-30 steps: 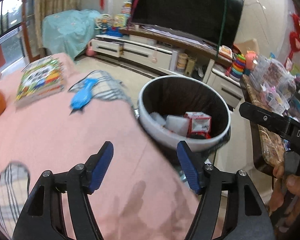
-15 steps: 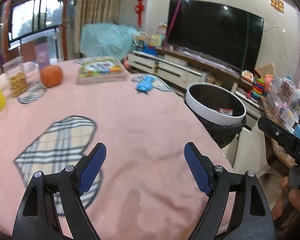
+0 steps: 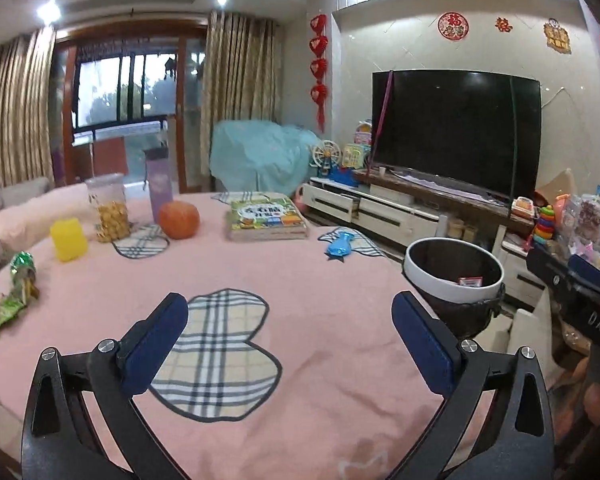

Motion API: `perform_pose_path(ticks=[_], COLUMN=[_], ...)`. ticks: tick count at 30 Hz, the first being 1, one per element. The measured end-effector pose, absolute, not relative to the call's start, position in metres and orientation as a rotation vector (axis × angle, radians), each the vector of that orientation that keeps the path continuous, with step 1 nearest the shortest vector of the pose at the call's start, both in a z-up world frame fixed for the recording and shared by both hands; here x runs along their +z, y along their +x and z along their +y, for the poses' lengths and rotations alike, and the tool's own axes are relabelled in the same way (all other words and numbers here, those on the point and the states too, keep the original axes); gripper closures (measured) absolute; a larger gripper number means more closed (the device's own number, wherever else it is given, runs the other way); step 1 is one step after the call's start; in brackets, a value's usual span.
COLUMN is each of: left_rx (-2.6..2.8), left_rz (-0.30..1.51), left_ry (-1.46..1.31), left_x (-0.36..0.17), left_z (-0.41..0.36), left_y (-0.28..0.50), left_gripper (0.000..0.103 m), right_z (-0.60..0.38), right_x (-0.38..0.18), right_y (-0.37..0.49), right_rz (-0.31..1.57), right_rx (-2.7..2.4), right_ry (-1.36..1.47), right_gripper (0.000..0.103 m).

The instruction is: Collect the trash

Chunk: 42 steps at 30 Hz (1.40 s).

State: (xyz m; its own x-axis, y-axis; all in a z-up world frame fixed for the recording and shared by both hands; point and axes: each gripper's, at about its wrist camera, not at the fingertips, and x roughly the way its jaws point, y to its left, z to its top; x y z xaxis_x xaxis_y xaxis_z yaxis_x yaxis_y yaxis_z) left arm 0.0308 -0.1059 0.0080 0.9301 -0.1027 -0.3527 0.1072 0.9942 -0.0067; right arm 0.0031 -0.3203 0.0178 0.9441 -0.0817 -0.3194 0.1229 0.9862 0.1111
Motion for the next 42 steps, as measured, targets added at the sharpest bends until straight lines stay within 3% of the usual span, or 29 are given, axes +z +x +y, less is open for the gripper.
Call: perform_pose_path(ticks=[42], left_rx=[-0.064], left_rz=[0.314], left_ry=[0.063], left_x=[0.002], left_z=[-0.116], left_y=[0.014], left_gripper=[0.0], right_z=[-0.317], right_x=[-0.004], right_y=[-0.008], right_rz=[0.335], right_rx=[-0.089], right_ry=[0.136], right_gripper=[0.0])
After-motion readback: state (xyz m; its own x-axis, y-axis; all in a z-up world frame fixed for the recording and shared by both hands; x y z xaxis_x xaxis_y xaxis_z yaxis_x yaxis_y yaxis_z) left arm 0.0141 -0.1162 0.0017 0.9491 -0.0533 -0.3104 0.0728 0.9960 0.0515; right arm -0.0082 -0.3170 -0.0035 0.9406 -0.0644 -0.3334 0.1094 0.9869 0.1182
